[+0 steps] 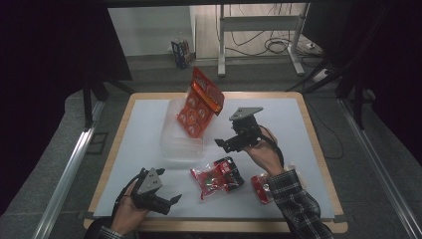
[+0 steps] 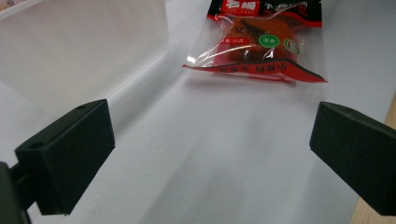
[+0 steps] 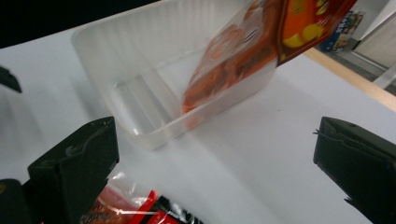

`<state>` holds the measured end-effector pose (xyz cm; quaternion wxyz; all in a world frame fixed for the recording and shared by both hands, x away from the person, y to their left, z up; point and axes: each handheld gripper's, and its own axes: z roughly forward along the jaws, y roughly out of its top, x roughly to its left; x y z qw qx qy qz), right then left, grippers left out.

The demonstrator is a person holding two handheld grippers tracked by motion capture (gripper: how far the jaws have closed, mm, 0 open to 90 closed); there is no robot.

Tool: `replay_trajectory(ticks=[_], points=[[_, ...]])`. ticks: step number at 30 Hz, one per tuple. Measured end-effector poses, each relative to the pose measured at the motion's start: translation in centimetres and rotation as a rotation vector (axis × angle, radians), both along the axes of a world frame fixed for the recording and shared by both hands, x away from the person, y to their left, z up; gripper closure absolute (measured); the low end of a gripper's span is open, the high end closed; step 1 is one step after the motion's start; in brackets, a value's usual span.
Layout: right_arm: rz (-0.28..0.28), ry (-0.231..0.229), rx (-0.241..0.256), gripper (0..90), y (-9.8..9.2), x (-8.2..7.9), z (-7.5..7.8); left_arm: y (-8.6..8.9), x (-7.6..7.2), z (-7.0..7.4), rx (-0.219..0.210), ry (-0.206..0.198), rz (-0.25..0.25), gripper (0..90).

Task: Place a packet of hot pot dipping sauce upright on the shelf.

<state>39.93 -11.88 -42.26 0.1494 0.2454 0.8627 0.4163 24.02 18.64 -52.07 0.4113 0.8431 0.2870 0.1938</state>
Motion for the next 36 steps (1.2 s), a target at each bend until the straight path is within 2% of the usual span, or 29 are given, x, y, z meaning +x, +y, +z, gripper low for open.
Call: replay_trajectory(ticks=[5,8,12,17,19,21,23,24,30,36], points=[[0.014,-0.009,-0.042,0.0,-0.7,-0.8,-1.0,-0.1,0.0,0.0,0.019,0.01,-0.005,0.0],[0.009,-0.003,-0.03,0.0,-1.1,-1.0,-1.2,-0.1,0.0,0.0,0.019,0.016,-0.005,0.0],[-0.004,-0.001,-0.007,0.0,-1.9,-1.6,-1.3,-0.1,0.0,0.0,-0.004,0.031,-0.013,0.0],[-0.015,0.019,0.035,0.0,-3.0,-2.5,-1.9,-0.3,0.1,0.0,-0.002,0.045,-0.001,2.0],[-0.018,0.026,0.045,0.0,-3.2,-2.8,-2.1,-0.4,0.2,0.2,-0.025,0.054,0.0,3.5],[-0.016,0.029,0.055,0.0,-3.3,-2.9,-2.2,-0.5,0.2,0.2,-0.027,0.051,0.0,4.3],[-0.019,0.048,0.097,0.0,-3.8,-3.5,-2.5,-0.8,0.3,0.1,-0.034,0.054,-0.011,7.8],[-0.018,0.052,0.1,0.0,-4.0,-3.7,-2.7,-0.8,0.3,0.2,-0.044,0.056,-0.017,9.8],[-0.021,0.056,0.081,0.0,-4.5,-4.8,-3.4,-1.3,0.6,0.3,-0.087,0.056,-0.041,18.1],[-0.046,0.08,0.094,0.0,-5.3,-5.8,-4.4,-2.0,1.1,0.3,-0.113,0.043,-0.078,33.1]])
